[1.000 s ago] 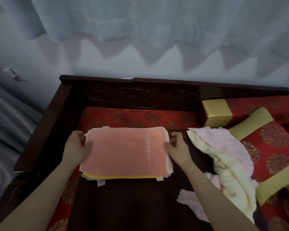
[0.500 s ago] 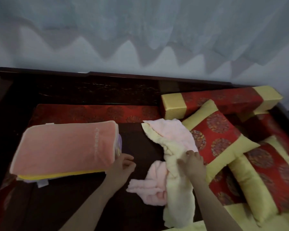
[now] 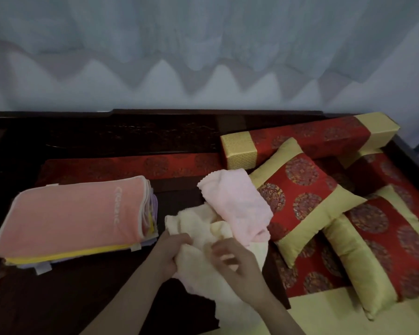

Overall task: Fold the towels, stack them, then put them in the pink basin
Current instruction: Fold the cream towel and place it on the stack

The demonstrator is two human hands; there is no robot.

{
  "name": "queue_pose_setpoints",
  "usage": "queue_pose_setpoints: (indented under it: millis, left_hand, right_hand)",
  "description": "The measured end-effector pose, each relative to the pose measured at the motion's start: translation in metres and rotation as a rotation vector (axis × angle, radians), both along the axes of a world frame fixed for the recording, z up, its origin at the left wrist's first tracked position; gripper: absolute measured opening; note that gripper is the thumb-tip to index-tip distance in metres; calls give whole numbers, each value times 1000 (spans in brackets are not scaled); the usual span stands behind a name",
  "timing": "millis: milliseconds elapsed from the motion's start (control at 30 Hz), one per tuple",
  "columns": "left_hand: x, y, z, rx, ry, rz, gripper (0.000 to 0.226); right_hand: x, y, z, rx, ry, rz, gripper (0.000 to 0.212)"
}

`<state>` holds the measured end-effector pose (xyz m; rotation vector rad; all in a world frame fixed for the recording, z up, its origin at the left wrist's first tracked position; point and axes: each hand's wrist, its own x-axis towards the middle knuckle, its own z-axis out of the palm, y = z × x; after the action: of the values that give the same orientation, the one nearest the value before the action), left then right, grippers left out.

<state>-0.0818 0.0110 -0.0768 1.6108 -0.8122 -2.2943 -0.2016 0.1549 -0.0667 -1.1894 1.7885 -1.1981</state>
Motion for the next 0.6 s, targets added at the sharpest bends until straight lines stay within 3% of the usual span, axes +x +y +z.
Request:
queue_pose_setpoints:
  millis: [100,267,400,467,533,600]
  left_hand:
    - [11,-4,19,-51,53,57,40]
    - [32,-13,67,-208,198,64,41]
    - [44,-15,120,-290,290,14,35]
    - [48,-19,150,-319,347,-15,31]
    - [49,-22,182,-365,428,-46,35]
    - [47,-25,209,-423,500,-68,43]
  right_hand:
    - [-24,-6,-17,86,-8,-226,16]
    - [-45,-23,-55,401,105,-100,26]
    - [-44,-36,-35,611,123,35,36]
    - [-48,-44,-20,779,243,118,40]
    - [-48,-55,9,741,273,36,27]
    - [-44,-64,47,479,33,-76,19]
